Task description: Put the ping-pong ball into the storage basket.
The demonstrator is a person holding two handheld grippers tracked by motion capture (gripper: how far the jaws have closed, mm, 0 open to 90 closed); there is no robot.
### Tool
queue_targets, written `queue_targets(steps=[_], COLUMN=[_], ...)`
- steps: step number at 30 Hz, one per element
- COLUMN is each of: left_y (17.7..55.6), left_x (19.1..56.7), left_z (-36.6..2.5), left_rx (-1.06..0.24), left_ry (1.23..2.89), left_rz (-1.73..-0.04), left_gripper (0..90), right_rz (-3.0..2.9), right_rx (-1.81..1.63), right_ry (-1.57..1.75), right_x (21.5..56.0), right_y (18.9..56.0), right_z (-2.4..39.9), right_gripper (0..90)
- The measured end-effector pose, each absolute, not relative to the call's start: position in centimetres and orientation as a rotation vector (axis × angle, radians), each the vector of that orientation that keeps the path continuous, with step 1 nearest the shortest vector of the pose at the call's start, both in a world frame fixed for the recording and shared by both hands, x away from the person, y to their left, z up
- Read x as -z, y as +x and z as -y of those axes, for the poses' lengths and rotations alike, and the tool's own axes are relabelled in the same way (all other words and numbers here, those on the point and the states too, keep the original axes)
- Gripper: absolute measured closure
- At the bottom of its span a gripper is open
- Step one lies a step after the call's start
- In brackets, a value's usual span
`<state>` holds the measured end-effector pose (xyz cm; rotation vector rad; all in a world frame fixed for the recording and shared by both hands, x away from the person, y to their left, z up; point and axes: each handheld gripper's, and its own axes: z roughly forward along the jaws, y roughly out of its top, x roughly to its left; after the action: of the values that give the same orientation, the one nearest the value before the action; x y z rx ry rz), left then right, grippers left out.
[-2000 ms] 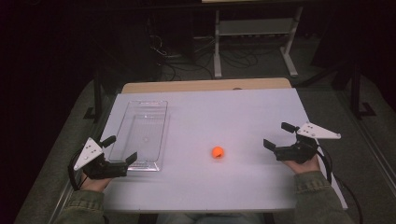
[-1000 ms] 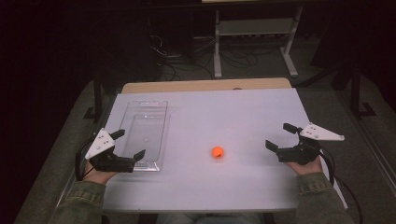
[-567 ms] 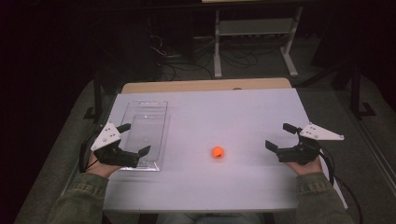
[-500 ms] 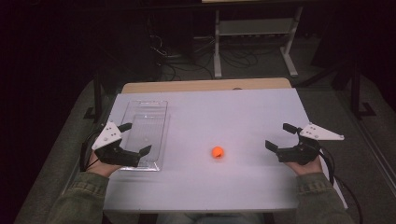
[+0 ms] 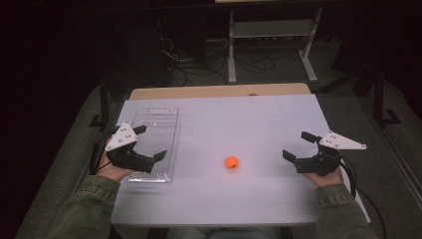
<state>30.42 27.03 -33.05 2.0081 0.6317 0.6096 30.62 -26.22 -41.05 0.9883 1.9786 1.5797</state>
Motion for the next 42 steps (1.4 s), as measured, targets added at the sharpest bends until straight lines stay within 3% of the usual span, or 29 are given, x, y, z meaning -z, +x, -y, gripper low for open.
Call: queue_targets(steps=[42], left_y=[33.4], left_x=[31.2], left_z=[-22.9], left_rx=[-0.542], left_ry=[2.115], left_rz=[-0.513], left_gripper=[0.0], right_rz=[-1.987], right_rx=[-1.572], right_ry=[1.005], right_x=[41.1], right_y=[30.7], right_z=[26.3], right_gripper=[0.0])
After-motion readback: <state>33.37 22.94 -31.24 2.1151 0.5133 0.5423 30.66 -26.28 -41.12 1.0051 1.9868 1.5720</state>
